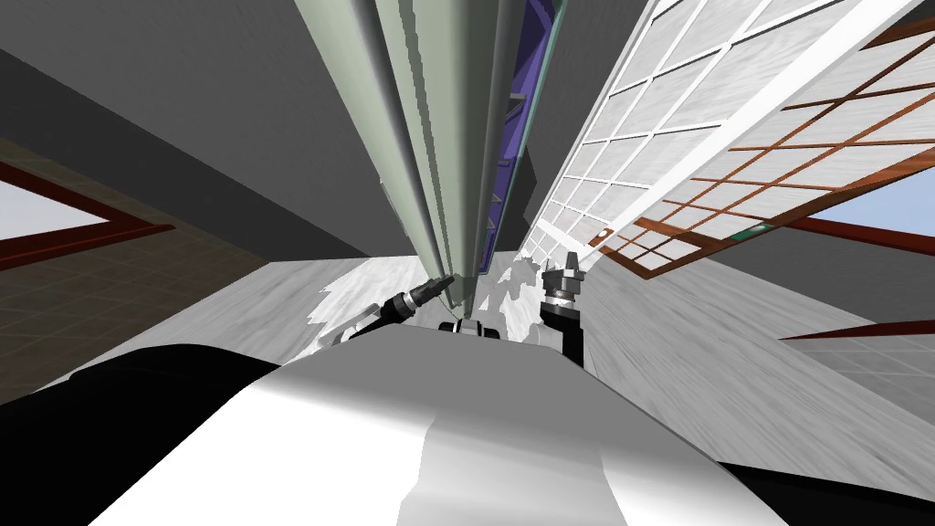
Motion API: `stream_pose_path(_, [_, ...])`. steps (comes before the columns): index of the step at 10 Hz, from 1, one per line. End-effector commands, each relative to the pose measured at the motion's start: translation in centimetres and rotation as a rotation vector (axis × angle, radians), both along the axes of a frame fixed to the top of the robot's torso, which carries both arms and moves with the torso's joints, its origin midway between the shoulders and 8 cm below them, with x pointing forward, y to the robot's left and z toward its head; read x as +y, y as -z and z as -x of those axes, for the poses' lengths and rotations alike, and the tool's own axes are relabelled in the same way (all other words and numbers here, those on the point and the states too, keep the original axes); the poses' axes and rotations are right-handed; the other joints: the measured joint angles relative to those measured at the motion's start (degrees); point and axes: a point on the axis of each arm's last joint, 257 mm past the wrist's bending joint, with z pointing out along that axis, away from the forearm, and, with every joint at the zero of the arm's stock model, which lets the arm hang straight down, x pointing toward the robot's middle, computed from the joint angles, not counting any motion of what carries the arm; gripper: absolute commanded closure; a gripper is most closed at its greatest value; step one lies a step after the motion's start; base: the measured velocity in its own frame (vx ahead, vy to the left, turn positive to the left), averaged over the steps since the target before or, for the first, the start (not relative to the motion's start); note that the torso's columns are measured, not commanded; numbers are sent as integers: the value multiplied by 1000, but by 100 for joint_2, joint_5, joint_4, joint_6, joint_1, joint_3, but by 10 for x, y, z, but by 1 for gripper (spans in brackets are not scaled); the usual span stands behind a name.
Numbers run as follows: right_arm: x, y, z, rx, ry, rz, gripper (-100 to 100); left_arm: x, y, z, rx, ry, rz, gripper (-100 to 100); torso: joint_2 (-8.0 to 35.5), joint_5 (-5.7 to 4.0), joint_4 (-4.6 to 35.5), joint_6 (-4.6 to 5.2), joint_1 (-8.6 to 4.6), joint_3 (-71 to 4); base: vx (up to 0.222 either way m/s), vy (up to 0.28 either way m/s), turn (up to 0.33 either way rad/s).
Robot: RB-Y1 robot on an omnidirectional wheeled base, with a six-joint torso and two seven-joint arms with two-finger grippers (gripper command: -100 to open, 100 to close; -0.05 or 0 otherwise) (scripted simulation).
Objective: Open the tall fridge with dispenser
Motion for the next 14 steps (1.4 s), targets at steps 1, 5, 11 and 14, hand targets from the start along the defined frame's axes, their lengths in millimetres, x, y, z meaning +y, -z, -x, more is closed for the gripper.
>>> stream_pose_path(1, [0, 0, 0, 0, 0, 0, 0, -13, 5, 16, 30, 50, 24, 100, -4, 0, -3, 5, -7, -1, 0, 33, -116])
stream_pose_path(5, [0, 0, 0, 0, 0, 0, 0, -13, 5, 16, 30, 50, 24, 100, 16, -2, -7, 11, -25, 15, -46, 56, 0])
stream_pose_path(11, [0, 0, 0, 0, 0, 0, 0, -5, -1, 11, 1, 42, 7, 100, 22, 5, -1, 12, -1, 17, 1, 7, -31])
stream_pose_path(14, [0, 0, 0, 0, 0, 0, 0, -8, 0, 14, 3, 55, 11, 100, 7, 0, 19, 1, 18, -2, -86, 121, -45])
